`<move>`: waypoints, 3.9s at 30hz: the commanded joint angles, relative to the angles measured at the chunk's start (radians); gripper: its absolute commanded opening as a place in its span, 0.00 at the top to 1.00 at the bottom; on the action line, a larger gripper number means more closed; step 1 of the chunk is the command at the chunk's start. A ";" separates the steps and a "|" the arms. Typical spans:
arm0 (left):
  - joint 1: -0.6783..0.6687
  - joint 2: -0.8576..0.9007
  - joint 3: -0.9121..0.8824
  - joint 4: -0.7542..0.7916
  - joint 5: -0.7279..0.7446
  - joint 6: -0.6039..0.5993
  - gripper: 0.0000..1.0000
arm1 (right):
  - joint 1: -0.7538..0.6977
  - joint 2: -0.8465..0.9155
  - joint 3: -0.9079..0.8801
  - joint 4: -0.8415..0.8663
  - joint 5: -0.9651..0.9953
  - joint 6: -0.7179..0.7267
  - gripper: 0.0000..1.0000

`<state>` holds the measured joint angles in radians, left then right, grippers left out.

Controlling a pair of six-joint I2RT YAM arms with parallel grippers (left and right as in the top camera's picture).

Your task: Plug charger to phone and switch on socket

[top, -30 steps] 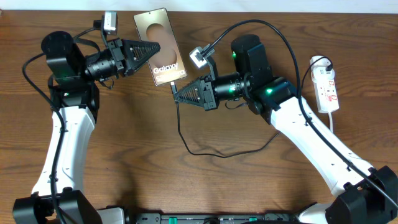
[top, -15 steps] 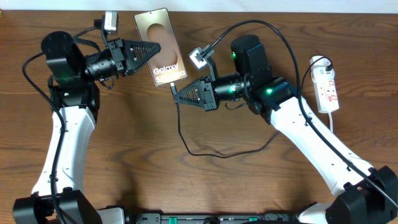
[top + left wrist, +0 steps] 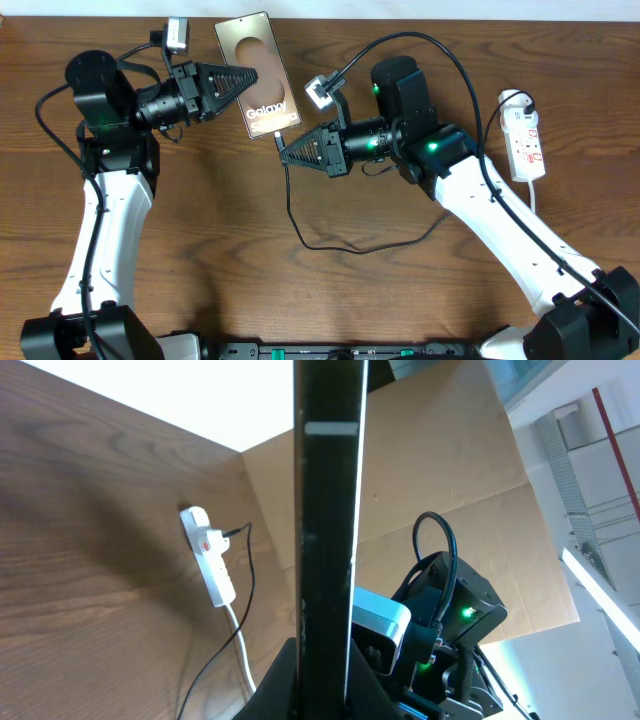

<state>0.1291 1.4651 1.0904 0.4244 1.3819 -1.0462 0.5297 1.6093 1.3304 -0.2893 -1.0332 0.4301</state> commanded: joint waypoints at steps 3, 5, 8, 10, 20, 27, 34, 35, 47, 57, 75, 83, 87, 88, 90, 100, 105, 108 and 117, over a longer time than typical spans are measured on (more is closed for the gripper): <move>-0.001 -0.012 0.028 0.012 0.037 0.040 0.93 | -0.007 0.000 0.002 0.013 -0.024 0.011 0.99; -0.002 -0.012 0.028 0.012 0.041 0.043 0.93 | -0.007 0.000 0.002 0.014 -0.024 0.011 0.99; -0.002 -0.012 0.028 0.012 0.055 0.056 0.92 | -0.007 0.000 0.002 0.021 -0.029 0.013 0.99; -0.001 -0.012 0.028 0.012 0.060 0.063 0.93 | -0.008 0.000 0.002 0.023 -0.029 0.027 0.99; -0.001 -0.012 0.028 0.012 0.064 0.068 0.93 | -0.040 0.000 0.002 0.027 -0.032 0.053 0.99; -0.001 -0.012 0.028 0.012 0.035 0.034 0.93 | -0.042 0.000 0.002 0.023 -0.023 0.045 0.99; 0.000 -0.012 0.028 0.011 -0.040 -0.059 0.93 | -0.042 0.000 0.002 -0.139 -0.008 -0.143 0.99; 0.002 -0.012 0.028 0.011 -0.040 -0.045 0.93 | -0.042 0.000 0.002 -0.174 0.007 -0.171 0.99; 0.045 -0.007 0.026 -0.208 -0.040 0.182 0.93 | -0.037 0.061 0.001 -0.705 0.819 -0.316 0.99; 0.045 -0.007 0.026 -0.207 -0.005 0.174 0.93 | -0.055 0.117 0.001 -0.557 0.137 -0.471 0.99; 0.045 -0.007 0.026 -0.208 -0.021 0.178 0.93 | 0.080 0.387 0.001 -0.451 1.030 0.028 0.63; 0.045 -0.007 0.026 -0.208 -0.021 0.178 0.93 | 0.058 0.437 0.001 -0.372 1.012 0.098 0.73; 0.045 -0.007 0.026 -0.208 -0.021 0.178 0.93 | 0.051 0.437 0.001 -0.385 1.042 0.119 0.75; 0.045 -0.007 0.026 -0.208 -0.021 0.178 0.93 | 0.051 0.437 0.001 -0.385 1.051 0.133 0.76; 0.044 -0.007 0.026 -0.208 -0.021 0.178 0.93 | 0.051 0.437 0.001 -0.380 1.053 0.146 0.76; 0.045 -0.007 0.026 -0.208 -0.021 0.178 0.93 | 0.052 0.437 0.001 -0.407 1.030 0.291 0.89; 0.045 -0.007 0.026 -0.207 -0.021 0.178 0.93 | 0.048 0.437 0.001 -0.392 1.013 0.291 0.98; 0.045 -0.007 0.026 -0.208 -0.021 0.178 0.93 | 0.043 0.437 0.001 -0.390 0.974 0.291 0.99; 0.045 -0.008 0.026 -0.207 -0.031 0.178 0.93 | -0.050 0.230 0.001 -0.390 0.480 -0.093 0.99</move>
<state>0.1711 1.4666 1.0908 0.2077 1.3399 -0.8883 0.5060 1.9663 1.3300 -0.6838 -0.2691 0.5507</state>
